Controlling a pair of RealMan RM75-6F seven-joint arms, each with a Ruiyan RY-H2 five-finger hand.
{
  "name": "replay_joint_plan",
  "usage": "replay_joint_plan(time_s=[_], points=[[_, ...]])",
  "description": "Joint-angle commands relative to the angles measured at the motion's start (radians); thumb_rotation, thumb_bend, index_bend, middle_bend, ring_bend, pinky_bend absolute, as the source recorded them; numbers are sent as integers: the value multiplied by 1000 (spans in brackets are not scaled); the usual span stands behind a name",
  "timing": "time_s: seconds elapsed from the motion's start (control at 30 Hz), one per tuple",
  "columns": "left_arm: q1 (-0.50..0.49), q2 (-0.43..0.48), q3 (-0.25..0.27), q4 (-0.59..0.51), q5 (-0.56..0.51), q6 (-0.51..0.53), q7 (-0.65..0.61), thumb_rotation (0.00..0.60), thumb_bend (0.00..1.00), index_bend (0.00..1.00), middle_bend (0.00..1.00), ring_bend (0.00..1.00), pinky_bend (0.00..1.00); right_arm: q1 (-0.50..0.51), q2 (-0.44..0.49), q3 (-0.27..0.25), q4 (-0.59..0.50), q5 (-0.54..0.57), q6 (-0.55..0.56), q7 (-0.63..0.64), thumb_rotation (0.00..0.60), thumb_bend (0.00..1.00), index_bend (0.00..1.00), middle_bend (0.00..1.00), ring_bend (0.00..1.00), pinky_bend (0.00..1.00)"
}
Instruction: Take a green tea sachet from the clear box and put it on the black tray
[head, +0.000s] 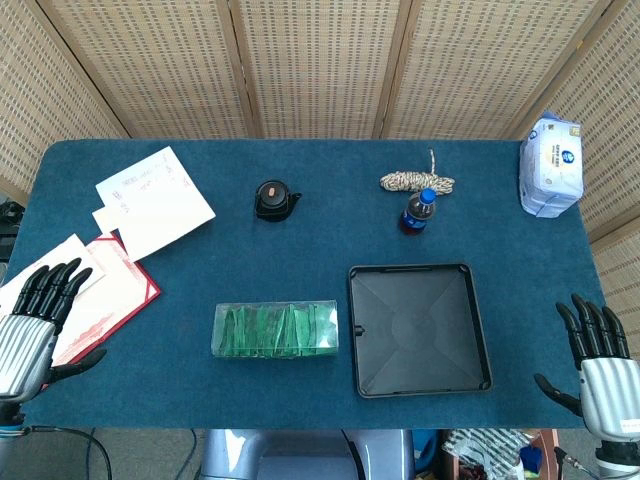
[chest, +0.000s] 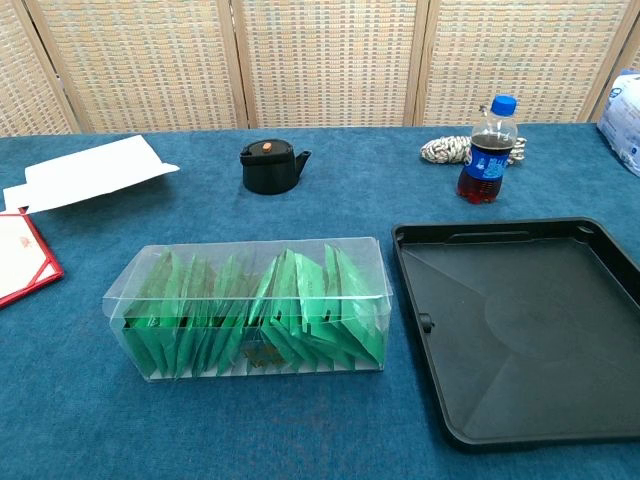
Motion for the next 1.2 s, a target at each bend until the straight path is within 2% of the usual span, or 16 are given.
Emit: replay_joint_plan(time_s=[0.03, 0.33, 0.43, 0.53, 0.6, 0.67, 0.73, 0.8, 1.0, 1.2], points=[[0, 1, 0, 1, -1, 0, -3, 600, 62, 0, 0, 0, 0, -1, 0, -1, 1, -1, 0, 0, 600, 0, 0, 0, 0, 0], [-1, 1, -1, 1, 0, -1, -6, 600, 65, 0, 0, 0, 0, 14, -8, -9, 8, -18, -27, -11, 600, 0, 13, 0, 0, 0], [-11, -2, -10, 1, -16, -14, -6, 600, 64, 0, 0, 0, 0, 68, -13, 5, 39, -70, -73, -44, 600, 0, 32, 0, 0, 0], [-18, -5, -14, 0, -20, -22, -2, 600, 65, 0, 0, 0, 0, 145, 1, 20, 47, -123, -153, -60, 600, 0, 31, 0, 0, 0], [-19, -9, -13, 0, -17, -24, 8, 600, 65, 0, 0, 0, 0, 220, 28, 25, 13, -166, -241, -29, 600, 0, 32, 0, 0, 0], [-21, -12, -11, -2, -17, -29, 15, 600, 65, 0, 0, 0, 0, 312, 54, 28, -40, -188, -360, 46, 600, 0, 32, 0, 0, 0], [-28, -15, -16, -1, -30, -41, 17, 600, 65, 0, 0, 0, 0, 458, 41, 39, -79, -198, -560, 132, 600, 0, 31, 0, 0, 0], [-31, -15, -19, -1, -41, -46, 16, 600, 65, 0, 0, 0, 0, 526, 35, 55, -103, -176, -650, 151, 600, 0, 34, 0, 0, 0], [-41, -15, -30, 4, -76, -62, 9, 600, 66, 0, 0, 0, 0, 678, -64, 91, -146, -96, -842, 139, 600, 18, 143, 0, 0, 0], [-48, -14, -36, 4, -98, -72, 9, 600, 67, 0, 0, 0, 0, 749, -169, 130, -118, -9, -915, 43, 600, 150, 181, 0, 0, 0]])
